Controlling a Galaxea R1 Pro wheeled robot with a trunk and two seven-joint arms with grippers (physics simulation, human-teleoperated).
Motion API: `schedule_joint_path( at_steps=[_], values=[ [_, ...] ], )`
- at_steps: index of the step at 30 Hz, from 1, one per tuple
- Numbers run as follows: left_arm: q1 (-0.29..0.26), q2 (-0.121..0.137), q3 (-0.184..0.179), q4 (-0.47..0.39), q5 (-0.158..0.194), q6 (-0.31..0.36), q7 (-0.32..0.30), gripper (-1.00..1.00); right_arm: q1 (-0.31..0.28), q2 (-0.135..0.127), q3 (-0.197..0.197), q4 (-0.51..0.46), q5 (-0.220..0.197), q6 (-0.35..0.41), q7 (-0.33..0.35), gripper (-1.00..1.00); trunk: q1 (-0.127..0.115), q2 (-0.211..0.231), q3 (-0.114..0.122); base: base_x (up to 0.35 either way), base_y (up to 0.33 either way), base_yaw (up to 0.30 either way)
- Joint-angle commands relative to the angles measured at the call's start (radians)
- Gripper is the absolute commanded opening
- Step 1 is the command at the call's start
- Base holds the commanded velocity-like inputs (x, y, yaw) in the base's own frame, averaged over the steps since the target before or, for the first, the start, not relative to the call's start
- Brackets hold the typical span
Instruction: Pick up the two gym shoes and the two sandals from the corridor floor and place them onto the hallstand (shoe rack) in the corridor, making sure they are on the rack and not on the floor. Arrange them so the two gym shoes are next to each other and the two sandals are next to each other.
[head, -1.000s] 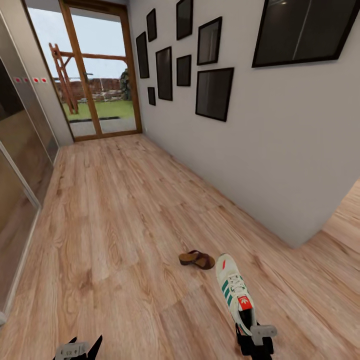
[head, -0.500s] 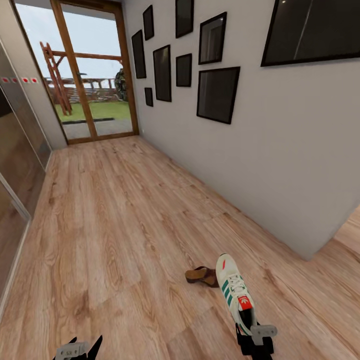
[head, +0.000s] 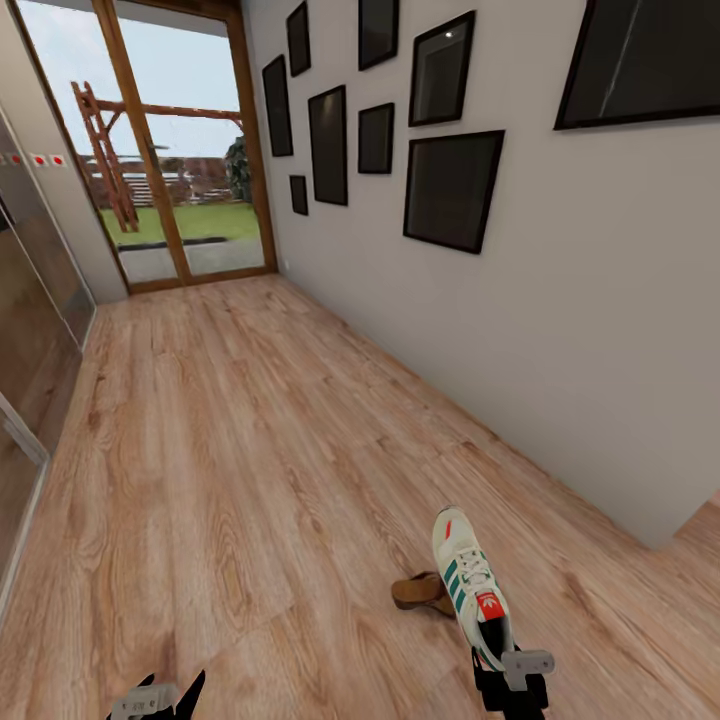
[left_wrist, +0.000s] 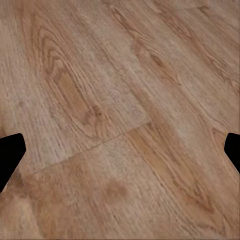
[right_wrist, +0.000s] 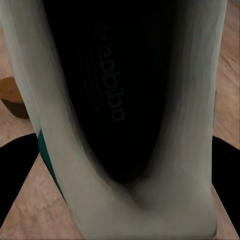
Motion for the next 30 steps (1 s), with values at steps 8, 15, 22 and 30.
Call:
schedule_joint_path(
  at_steps=[8,15,22,30],
  values=[
    [-0.001,0.0,0.002,0.001,0.01,0.002,-0.01,1.0,-0.001,0.0,0.0,0.001,0.011,-0.002,-0.01,-1.0,0.0,0.0,0.001,0.309,0.179,-0.132],
    [-0.001,0.0,0.002,0.002,0.01,0.002,-0.01,1.0,-0.001,0.0,0.0,0.001,0.011,-0.002,-0.01,-1.0,0.0,0.0,0.001,0.118,0.066,-0.006],
    [-0.001,0.0,0.002,0.002,0.01,0.002,-0.01,1.0,-0.001,0.0,0.0,0.001,0.011,-0.002,-0.011,-1.0,0.0,0.0,0.001,0.054,0.025,0.0],
    [-0.001,0.0,0.002,0.001,0.01,0.002,-0.008,1.0,-0.001,0.0,0.0,0.001,0.011,-0.002,-0.011,-1.0,0.0,0.0,0.001,0.24,0.175,0.0]
  ],
)
